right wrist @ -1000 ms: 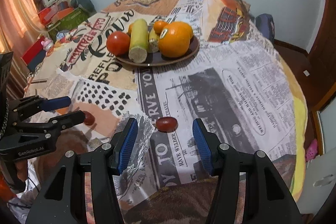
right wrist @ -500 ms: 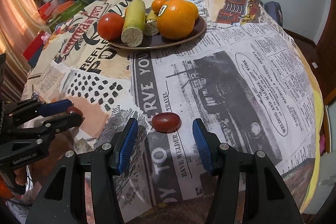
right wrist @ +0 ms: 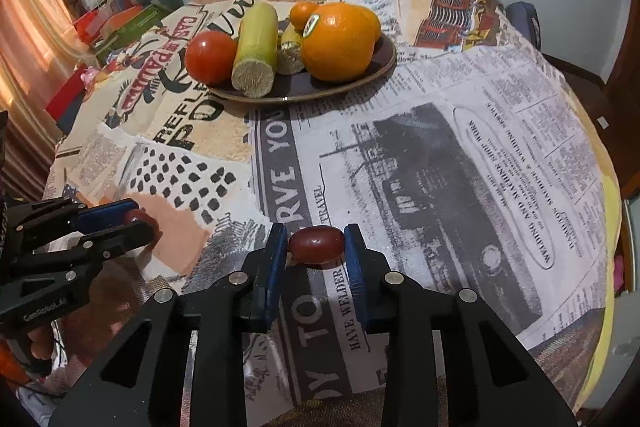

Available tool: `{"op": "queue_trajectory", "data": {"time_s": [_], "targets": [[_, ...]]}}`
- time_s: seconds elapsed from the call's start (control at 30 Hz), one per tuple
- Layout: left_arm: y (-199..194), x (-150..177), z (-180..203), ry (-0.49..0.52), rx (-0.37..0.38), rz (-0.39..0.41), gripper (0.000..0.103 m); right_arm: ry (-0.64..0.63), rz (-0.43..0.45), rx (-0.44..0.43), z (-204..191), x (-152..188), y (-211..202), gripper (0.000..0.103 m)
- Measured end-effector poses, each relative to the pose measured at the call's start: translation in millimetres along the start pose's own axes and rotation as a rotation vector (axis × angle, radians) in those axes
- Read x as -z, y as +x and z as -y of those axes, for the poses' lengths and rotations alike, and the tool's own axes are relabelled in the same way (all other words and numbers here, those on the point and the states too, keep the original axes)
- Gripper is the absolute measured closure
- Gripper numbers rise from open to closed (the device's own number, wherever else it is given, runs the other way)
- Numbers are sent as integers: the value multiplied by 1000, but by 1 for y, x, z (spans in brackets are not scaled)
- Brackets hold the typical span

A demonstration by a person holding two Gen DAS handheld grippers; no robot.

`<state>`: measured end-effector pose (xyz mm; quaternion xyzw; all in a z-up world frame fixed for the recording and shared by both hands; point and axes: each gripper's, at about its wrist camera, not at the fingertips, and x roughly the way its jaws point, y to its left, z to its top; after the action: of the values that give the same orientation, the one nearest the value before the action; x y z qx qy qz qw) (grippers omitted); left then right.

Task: Organize fruits
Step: 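Move the right tool to the red date and grasp it, then carry the red date onto the plate with the right tool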

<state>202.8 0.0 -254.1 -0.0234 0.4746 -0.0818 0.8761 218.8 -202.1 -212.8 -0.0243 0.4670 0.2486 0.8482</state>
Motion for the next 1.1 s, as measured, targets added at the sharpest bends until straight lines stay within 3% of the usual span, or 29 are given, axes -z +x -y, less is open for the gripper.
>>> {"op": "queue_trajectory", "data": {"time_s": [0.63,1.1], "targets": [[-33,-58,-26,-15,-54,146,75,-40,150,-20,-10,-57,-24,76],[-23,-113,-42,-7,-98,215,75,-80,209,-26,-14,-102,-12,76]]}}
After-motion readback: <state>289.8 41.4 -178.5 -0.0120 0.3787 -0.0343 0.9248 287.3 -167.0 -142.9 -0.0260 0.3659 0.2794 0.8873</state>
